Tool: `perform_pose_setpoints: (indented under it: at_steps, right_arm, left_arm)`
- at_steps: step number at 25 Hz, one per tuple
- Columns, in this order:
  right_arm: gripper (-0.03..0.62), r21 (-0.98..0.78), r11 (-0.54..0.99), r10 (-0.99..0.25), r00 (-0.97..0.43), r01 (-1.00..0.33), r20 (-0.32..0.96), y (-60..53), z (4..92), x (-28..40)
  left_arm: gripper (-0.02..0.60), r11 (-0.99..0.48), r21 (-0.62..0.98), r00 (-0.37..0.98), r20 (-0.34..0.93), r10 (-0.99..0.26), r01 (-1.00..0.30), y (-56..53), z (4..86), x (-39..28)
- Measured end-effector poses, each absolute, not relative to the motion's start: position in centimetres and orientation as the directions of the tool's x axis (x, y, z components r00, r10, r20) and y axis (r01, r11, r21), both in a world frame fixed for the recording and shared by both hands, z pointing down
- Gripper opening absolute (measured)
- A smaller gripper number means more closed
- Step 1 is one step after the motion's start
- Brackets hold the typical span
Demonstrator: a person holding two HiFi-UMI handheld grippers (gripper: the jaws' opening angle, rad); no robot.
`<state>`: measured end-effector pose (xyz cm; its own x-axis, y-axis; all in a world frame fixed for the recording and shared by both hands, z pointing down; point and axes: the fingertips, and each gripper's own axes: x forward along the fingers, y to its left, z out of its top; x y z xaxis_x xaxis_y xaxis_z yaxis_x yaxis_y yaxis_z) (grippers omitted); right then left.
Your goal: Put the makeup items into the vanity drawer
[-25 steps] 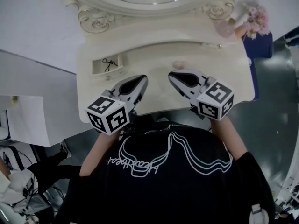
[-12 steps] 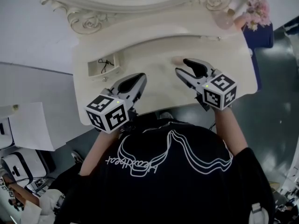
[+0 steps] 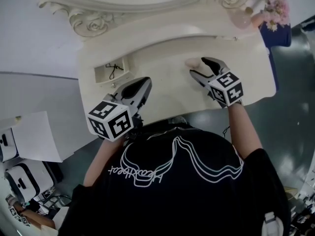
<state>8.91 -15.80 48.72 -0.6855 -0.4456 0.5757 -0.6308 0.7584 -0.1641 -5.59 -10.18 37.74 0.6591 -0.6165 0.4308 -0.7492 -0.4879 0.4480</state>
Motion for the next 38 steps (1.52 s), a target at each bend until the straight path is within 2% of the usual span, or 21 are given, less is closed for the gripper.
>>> perform_pose_setpoints:
  at_steps: [6,13,16,30,38]
  right_arm:
    - [0.241,-0.123,0.744,-0.44,-0.62,-0.657,0.65,-16.8,51.5,9.1]
    - [0.187,-0.087,0.743,-0.442,-0.584,-0.664,0.681,-17.6,52.6,9.0]
    - [0.186,-0.084,0.736,-0.446,-0.576,-0.671,0.685,-17.7,52.7,9.0]
    - [0.159,-0.086,0.739,-0.458,-0.592,-0.668,0.663,-17.6,51.8,8.9]
    - [0.158,-0.125,0.759,-0.465,-0.666,-0.639,0.583,-17.3,47.7,7.0]
  left_arm:
    - [0.006,-0.478,0.455,0.658,0.45,-0.604,-0.751,-10.4,38.4,-6.8]
    - [0.006,-0.471,0.458,0.654,0.462,-0.599,-0.754,-10.4,38.8,-7.6]
    - [0.006,-0.466,0.457,0.65,0.464,-0.602,-0.758,-10.2,38.8,-7.8]
    - [0.006,-0.44,0.447,0.621,0.451,-0.641,-0.779,-8.9,38.3,-7.9]
    - [0.006,-0.429,0.443,0.606,0.428,-0.67,-0.787,-8.4,37.3,-8.3]
